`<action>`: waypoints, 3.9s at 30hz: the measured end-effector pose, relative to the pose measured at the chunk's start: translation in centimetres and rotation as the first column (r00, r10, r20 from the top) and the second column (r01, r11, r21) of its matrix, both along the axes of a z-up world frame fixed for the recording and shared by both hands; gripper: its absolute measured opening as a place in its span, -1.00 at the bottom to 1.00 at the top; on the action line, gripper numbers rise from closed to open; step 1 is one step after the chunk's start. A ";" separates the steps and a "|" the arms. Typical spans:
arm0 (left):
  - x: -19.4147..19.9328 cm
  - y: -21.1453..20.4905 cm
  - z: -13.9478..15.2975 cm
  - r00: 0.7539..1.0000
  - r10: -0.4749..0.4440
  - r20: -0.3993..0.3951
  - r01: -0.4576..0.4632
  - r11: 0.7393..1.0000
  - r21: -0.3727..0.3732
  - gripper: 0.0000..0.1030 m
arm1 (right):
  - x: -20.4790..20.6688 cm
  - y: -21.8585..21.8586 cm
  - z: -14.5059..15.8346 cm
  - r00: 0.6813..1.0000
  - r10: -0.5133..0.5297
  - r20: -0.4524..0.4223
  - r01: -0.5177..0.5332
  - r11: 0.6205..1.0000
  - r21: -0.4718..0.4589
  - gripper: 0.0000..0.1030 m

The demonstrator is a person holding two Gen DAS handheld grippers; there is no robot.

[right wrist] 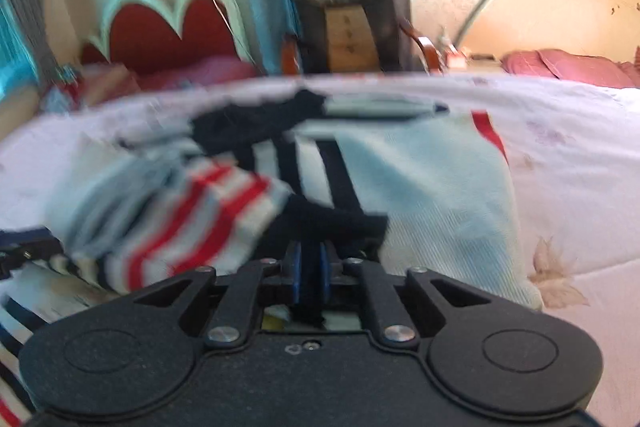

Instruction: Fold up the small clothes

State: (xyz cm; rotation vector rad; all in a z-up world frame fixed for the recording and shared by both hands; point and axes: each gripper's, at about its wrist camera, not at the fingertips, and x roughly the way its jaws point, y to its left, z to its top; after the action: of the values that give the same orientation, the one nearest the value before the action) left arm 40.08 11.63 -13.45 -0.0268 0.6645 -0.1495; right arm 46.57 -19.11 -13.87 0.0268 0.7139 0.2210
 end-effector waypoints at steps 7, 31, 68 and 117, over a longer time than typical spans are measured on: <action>1.8 -1.1 3.0 0.998 -0.024 0.064 0.025 1.000 -0.008 -0.10 | 0.5 1.2 2.1 0.999 0.011 0.052 -0.014 0.998 0.053 -0.71; 13.0 4.1 -0.3 0.995 0.094 0.033 -0.096 0.993 0.065 0.18 | 9.6 10.8 -0.4 0.987 0.161 0.029 -0.162 0.986 0.035 -0.72; 2.5 0.9 -0.4 0.996 0.086 0.034 -0.089 0.991 0.097 0.25 | 1.4 1.4 0.3 0.999 -0.044 0.016 0.045 0.997 -0.066 -0.75; -25.8 3.6 -3.7 0.974 0.029 -0.224 -0.165 0.769 -0.617 0.47 | -27.8 -12.8 -2.9 0.953 0.011 -0.302 0.155 0.839 0.521 -0.72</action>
State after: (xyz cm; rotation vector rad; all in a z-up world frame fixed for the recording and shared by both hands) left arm 14.23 15.26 -17.11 -0.7443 0.7899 -0.2692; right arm 18.78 -31.89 -16.72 0.6428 0.9272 0.3451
